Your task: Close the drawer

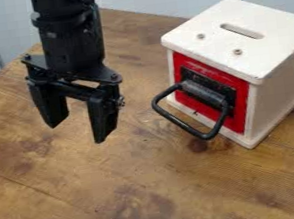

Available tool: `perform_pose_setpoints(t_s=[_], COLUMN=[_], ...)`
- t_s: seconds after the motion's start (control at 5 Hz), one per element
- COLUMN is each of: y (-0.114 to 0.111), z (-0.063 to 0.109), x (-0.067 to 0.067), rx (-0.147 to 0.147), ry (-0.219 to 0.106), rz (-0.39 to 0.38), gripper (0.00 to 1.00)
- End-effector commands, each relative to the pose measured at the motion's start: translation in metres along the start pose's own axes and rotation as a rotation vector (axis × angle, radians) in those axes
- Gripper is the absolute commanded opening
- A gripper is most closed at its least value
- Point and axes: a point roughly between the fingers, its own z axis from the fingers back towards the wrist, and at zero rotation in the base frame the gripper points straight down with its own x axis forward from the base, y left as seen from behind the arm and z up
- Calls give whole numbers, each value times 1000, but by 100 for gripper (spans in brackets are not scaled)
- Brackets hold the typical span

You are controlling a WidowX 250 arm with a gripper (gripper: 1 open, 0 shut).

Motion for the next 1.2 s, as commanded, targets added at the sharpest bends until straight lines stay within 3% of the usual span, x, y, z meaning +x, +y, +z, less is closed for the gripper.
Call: perform_pose_setpoints(t_s=[0.0,0.2,0.6,0.8,1.0], y=[1,12,20,19,17], z=[-6,-15,10,16,20], x=[4,13,24,20,15], rx=[6,11,15,12,7], ry=[-158,-249,-211,-204,-227], rz=[-30,-46,100,100,89], gripper=[100,100,100,100,100])
